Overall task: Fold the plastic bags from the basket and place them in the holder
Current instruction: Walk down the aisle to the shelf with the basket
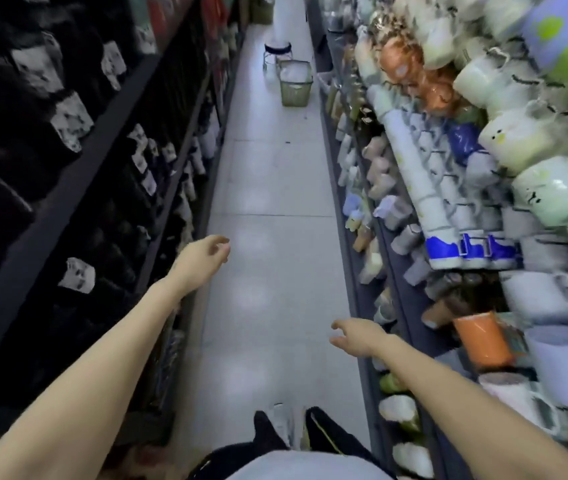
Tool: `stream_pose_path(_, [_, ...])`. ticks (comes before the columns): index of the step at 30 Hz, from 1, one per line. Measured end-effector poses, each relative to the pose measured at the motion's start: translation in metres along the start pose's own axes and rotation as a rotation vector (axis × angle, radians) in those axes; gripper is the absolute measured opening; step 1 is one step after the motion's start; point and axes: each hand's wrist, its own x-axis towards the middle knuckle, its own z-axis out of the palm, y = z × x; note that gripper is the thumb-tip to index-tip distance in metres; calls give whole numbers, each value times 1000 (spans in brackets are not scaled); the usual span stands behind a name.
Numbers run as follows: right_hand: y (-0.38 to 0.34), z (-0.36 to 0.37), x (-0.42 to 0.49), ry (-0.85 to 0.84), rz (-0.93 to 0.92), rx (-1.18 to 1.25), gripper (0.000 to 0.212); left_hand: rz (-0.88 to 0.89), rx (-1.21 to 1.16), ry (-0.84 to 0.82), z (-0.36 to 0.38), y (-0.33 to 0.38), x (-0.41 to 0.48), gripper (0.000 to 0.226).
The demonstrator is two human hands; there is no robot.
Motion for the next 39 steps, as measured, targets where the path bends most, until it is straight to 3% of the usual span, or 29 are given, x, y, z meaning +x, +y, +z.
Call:
stream_pose_path(10, [70,-224,239,37,8,50,51,-4,146,-87,-23,54,319,37])
stream_pose_path(23, [117,-555,554,11,-61,7,51,-201,99,2,-114,89,689,37])
stream_pose_path(34, [138,-828,820,86,9,114,50,-160,125,-27,-192,117,1085,39])
stream_pose_path(39, [162,-929,911,93,46,169,50,-112,119,-142,-206,152,1243,37])
